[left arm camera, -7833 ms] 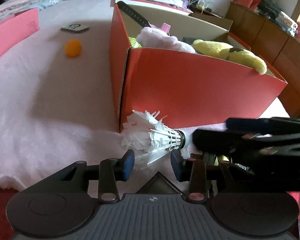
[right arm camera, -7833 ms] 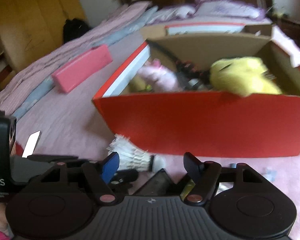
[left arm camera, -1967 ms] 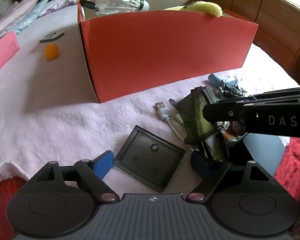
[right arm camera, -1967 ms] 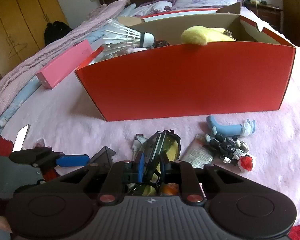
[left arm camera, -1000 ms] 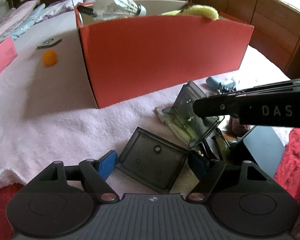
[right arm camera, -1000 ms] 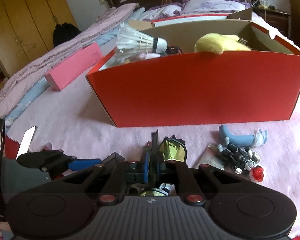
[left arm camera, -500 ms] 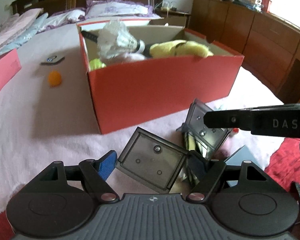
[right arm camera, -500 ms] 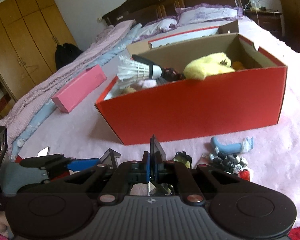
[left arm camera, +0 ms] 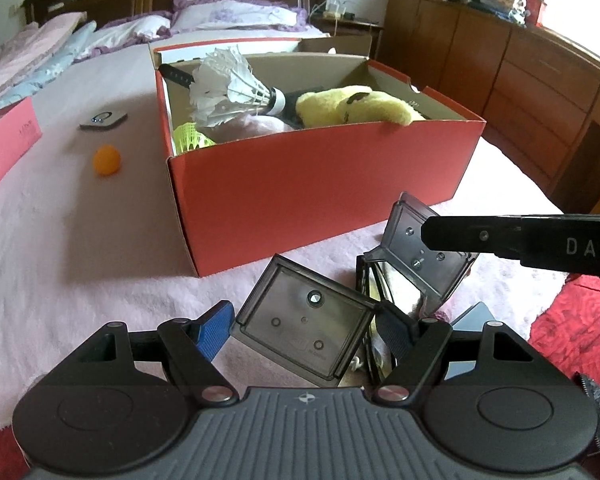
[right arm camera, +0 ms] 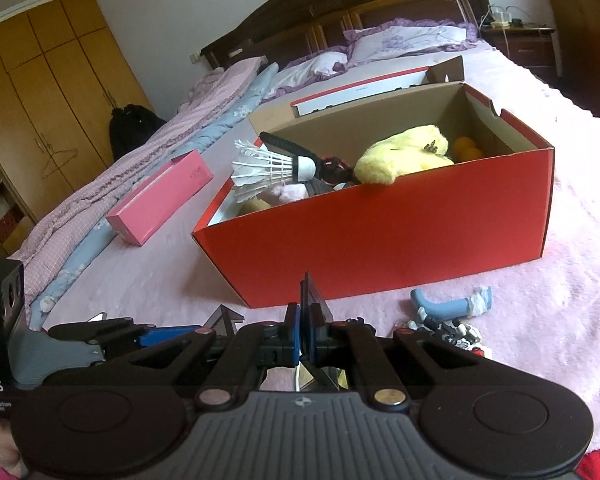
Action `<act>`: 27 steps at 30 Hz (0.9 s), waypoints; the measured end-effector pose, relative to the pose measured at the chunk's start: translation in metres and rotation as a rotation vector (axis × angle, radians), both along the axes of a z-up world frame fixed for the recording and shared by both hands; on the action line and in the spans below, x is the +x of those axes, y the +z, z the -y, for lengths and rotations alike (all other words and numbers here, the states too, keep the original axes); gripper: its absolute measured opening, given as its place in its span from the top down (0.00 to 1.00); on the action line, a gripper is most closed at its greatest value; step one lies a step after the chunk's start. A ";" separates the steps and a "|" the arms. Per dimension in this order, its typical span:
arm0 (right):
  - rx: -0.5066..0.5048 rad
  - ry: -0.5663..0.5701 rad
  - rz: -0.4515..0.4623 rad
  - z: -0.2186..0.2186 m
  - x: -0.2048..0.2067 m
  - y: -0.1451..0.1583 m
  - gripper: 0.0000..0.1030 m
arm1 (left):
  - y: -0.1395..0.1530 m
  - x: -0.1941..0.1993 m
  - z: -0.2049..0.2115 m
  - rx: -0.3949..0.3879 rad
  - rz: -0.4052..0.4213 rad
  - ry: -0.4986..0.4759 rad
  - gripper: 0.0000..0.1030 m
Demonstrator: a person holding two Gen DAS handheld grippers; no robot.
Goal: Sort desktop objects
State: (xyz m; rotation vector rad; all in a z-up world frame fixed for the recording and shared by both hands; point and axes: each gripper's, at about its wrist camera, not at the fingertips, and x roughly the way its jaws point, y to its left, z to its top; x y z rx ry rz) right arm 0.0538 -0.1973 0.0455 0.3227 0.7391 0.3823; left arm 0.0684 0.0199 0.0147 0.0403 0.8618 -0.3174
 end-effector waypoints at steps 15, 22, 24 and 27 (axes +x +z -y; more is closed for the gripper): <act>0.001 -0.041 0.067 0.016 0.003 0.028 0.95 | 0.039 0.020 0.022 0.010 0.106 -0.052 0.25; -0.015 -0.033 0.144 0.021 0.018 0.061 0.95 | 0.067 0.051 0.027 0.030 0.169 -0.073 0.25; -0.020 -0.034 0.172 0.023 0.026 0.072 0.95 | 0.076 0.062 0.027 0.019 0.182 -0.084 0.25; -0.031 -0.033 0.206 0.024 0.043 0.085 0.95 | 0.085 0.085 0.029 0.019 0.197 -0.095 0.25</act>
